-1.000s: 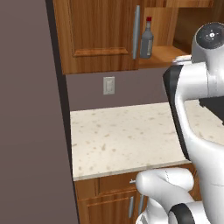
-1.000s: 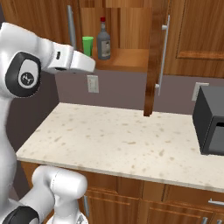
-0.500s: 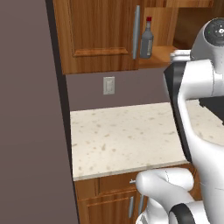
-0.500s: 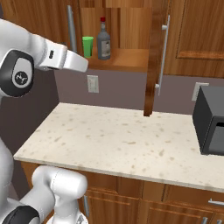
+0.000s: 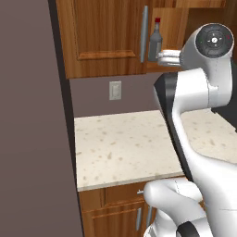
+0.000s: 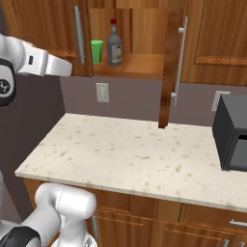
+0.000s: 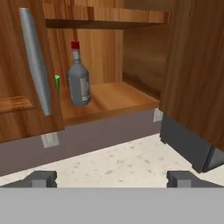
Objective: Open the cabinet directly in front. Then move the liquor and the cup to the dining counter with the jar on it.
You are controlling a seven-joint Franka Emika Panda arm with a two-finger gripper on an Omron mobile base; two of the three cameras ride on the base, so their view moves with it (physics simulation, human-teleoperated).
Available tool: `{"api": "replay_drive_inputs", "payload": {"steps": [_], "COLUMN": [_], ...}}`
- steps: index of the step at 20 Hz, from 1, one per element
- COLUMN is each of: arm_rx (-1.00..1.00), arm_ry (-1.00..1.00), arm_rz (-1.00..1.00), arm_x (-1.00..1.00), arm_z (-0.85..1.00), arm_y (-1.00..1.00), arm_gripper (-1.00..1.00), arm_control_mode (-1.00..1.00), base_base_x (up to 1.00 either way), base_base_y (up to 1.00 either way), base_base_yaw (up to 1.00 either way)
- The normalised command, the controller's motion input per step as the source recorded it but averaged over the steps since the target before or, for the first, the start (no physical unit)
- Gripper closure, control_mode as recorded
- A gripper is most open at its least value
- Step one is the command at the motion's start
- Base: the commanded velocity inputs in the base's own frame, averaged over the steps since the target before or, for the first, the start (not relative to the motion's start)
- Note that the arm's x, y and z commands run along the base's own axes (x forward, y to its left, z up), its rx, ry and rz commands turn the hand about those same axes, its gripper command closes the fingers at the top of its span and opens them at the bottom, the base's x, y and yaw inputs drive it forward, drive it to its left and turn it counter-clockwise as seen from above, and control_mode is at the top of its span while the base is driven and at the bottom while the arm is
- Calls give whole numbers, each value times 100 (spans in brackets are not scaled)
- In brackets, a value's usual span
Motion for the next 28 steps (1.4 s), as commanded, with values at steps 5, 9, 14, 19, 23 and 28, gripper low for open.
{"api": "replay_drive_inputs", "payload": {"steps": [5,9,14,19,23,28], "arm_rx": [1,9,0,0,0,2], "arm_ry": [-7,0,-1,0,0,0], "arm_rz": [14,23,4,0,2,8], "arm_x": [15,11,6,35,39,43], "arm_z": [6,0,5,14,9,9], "arm_y": [41,7,0,2,0,9], "arm_gripper": [-100,-100,-100,-100,-100,-100], "arm_control_mode": [-100,-100,-100,-100,-100,-100], "base_base_x": [0,0,0,0,0,0], "base_base_y": [0,0,0,0,0,0], "base_base_yaw": [0,0,0,0,0,0]}}
